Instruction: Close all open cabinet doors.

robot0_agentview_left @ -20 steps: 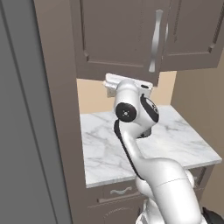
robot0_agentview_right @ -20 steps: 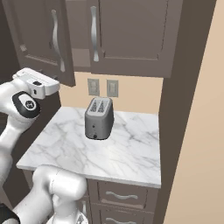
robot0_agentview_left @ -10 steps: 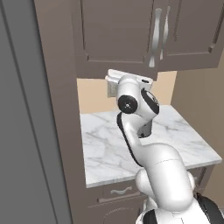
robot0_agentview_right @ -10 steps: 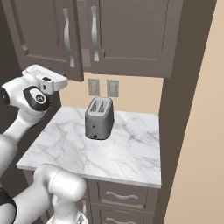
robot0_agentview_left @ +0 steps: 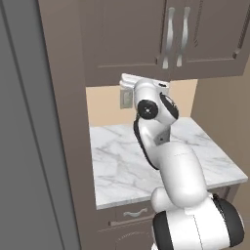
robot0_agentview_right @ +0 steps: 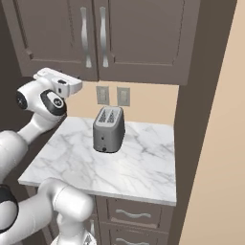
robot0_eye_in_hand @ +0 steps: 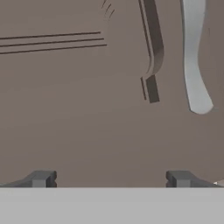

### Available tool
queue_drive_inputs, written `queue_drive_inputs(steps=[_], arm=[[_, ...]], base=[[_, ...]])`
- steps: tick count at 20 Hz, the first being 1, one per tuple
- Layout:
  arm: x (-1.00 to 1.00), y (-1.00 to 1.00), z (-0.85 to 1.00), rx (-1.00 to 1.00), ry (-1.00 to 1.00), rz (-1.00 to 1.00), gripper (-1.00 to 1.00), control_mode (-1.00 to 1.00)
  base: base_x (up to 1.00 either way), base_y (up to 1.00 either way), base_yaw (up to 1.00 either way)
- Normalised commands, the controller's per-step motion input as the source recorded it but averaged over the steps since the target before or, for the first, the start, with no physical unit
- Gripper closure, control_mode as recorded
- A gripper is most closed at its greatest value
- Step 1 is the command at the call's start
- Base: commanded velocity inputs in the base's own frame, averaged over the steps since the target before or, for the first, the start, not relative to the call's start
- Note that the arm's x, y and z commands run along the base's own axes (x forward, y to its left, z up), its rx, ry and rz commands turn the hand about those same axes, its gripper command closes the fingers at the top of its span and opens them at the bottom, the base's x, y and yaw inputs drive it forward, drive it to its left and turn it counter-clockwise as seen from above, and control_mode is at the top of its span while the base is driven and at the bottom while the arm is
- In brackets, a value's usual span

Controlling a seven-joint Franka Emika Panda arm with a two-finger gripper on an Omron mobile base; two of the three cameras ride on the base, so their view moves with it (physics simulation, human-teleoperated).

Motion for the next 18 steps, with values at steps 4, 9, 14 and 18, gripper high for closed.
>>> queue_drive_inputs(steps=[4,9,14,18], arm=[[0.33,-0.05,0.0,0.0,0.0,0.07,-1.0,-1.0],[0.23,-0.01,0.0,0.0,0.0,0.05,-1.0,-1.0],[0.14,0.0,0.0,0.0,0.0,0.01,-1.0,-1.0],[0.05,0.0,0.0,0.0,0.0,0.0,-1.0,-1.0]], base=[[0.0,0.0,0.0],[0.0,0.0,0.0],[0.0,0.0,0.0],[0.0,0.0,0.0]])
